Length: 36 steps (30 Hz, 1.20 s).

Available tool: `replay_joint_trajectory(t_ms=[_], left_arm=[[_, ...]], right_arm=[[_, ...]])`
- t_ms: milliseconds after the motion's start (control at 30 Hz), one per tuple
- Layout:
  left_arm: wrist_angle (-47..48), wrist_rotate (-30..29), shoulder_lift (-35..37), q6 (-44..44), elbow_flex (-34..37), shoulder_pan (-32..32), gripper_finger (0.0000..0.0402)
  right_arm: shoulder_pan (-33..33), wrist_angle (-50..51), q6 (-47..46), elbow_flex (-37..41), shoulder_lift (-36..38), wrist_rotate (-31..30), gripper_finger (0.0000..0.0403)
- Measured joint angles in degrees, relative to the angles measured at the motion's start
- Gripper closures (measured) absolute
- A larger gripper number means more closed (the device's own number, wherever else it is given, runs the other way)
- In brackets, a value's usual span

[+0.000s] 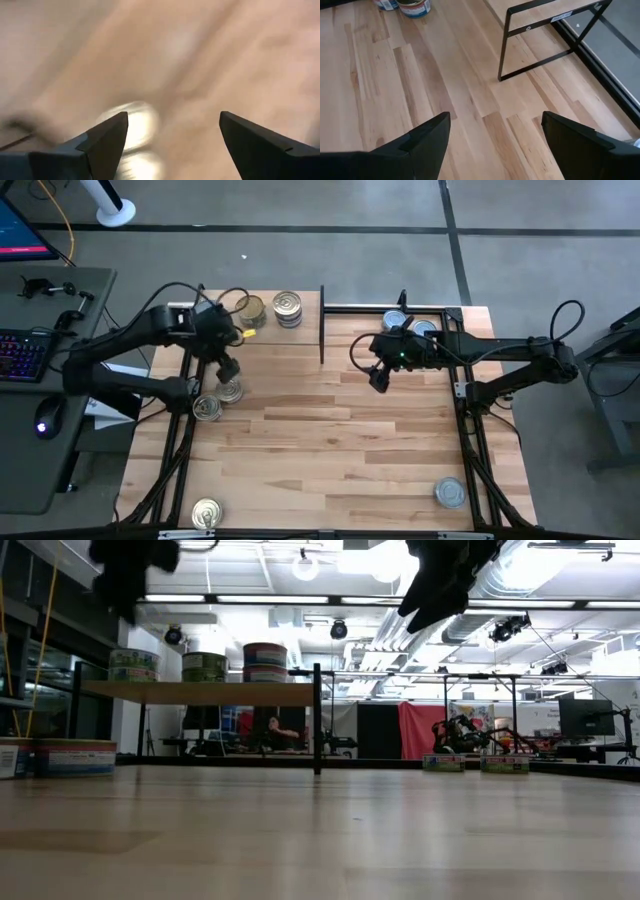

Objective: Stack canned seafood by type on shelf
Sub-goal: Stack the blue-pink tuna can on top of the blue-pink tuna cans on the shelf

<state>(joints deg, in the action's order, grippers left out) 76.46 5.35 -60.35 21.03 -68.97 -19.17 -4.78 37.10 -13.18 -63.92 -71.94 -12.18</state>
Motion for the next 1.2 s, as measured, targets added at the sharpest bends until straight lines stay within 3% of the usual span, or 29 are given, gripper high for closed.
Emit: replay_joint_trajectory(t_ms=[67, 133, 500, 700, 867, 967, 1033, 1100, 1200], left_arm=[[-6.5, 5.5, 1.2, 1.3, 0.4, 4.3, 0.0093], [-11.6, 5.7, 2.6, 2.6, 1.2, 9.8, 0.0093], [-37.3, -15.1, 6.0, 35.6, 17.1, 40.3, 0.0093], [-53.1, -17.6, 2.4, 47.1, 27.4, 51.3, 0.0093], [-53.7, -17.8, 1.1, 47.5, 29.6, 49.8, 0.0098], [-51.0, -17.8, 1.3, 44.7, 29.6, 45.5, 0.01], [-48.1, -14.4, 1.3, 40.6, 29.6, 40.6, 0.0102], [-41.4, -10.8, 1.3, 37.7, 29.0, 35.8, 0.0112], [-25.5, -11.4, 0.9, 34.5, 27.6, 30.0, 0.0156]], right_arm=[[0.0, 0.4, 0.1, 0.0, 0.0, 0.4, 0.0096], [0.0, 0.9, 0.1, 0.0, 0.0, 0.8, 0.0096], [0.0, 2.9, 0.1, 0.0, 0.0, 0.8, 0.0096], [0.0, 2.7, 0.2, 0.0, 0.0, 0.8, 0.0096], [0.0, 2.2, 0.2, 0.0, 0.0, 0.8, 0.0096], [0.0, 1.7, 0.2, 0.0, 0.0, 0.8, 0.0096], [0.0, 1.6, 0.1, 0.0, 0.0, 0.8, 0.0096], [0.0, 1.6, -0.3, 0.0, 0.0, 0.8, 0.0096], [0.0, 1.6, -1.7, 0.0, 0.0, 0.8, 0.0096]])
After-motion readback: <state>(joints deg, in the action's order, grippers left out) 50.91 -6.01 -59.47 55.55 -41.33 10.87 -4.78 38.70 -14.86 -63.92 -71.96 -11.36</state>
